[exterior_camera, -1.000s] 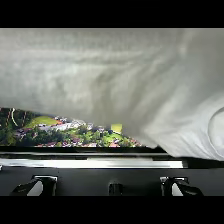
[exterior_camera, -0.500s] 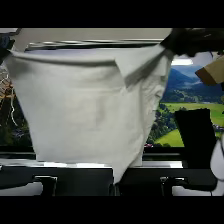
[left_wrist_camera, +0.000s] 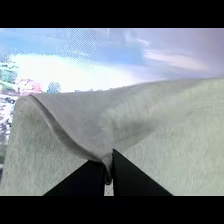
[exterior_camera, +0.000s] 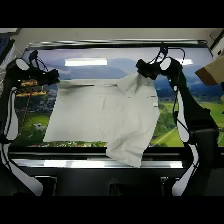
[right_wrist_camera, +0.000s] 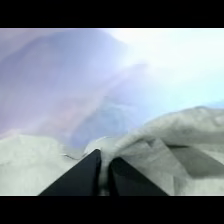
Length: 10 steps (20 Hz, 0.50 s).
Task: Fold the clothes and pants, and hang the long-sleeved shirts on hangers.
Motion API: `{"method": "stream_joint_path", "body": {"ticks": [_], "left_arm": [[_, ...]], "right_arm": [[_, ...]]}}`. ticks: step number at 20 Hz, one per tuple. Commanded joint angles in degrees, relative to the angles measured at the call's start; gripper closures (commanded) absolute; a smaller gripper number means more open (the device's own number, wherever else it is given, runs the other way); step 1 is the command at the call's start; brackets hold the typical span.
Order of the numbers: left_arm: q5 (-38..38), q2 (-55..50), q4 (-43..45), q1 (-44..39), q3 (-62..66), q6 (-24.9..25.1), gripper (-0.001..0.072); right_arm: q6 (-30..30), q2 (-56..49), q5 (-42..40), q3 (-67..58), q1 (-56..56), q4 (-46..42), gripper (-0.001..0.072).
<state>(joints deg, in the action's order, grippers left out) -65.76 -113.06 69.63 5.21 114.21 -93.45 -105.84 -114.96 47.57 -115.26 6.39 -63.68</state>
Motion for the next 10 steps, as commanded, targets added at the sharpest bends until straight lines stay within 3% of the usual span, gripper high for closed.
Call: {"method": "stream_joint_path", "body": {"ticks": [1, 2, 3, 4, 7, 10], "left_arm": [[2.9, -3.1, 0.0, -1.0, 0.0, -1.0, 0.0427], [1.6, -2.9, 0.0, -0.7, 0.4, -1.0, 0.0264], [-0.3, -2.7, -0.2, -0.1, 1.0, -1.0, 0.0207], [-3.6, -2.2, -0.2, 0.9, 1.7, -0.7, 0.0197], [-16.0, 0.5, -0.1, 5.0, 1.7, 3.5, 0.0198], [-18.6, 5.2, -1.3, 9.0, -1.6, 3.5, 0.0198]], "right_arm": [[-1.8, -2.6, -4.8, -0.1, -0.2, 1.6, 0.0364], [-1.8, -1.9, -2.8, -0.1, -0.7, 2.1, 0.0232], [-1.5, -0.6, 0.7, -0.1, -2.0, 2.5, 0.0212], [0.5, 1.1, 5.1, -0.1, -3.8, 3.6, 0.0212], [15.6, 7.2, 24.5, -0.1, -11.1, 6.2, 0.0212], [26.2, 12.7, 39.2, 3.8, -17.7, 8.3, 0.0214]]}}
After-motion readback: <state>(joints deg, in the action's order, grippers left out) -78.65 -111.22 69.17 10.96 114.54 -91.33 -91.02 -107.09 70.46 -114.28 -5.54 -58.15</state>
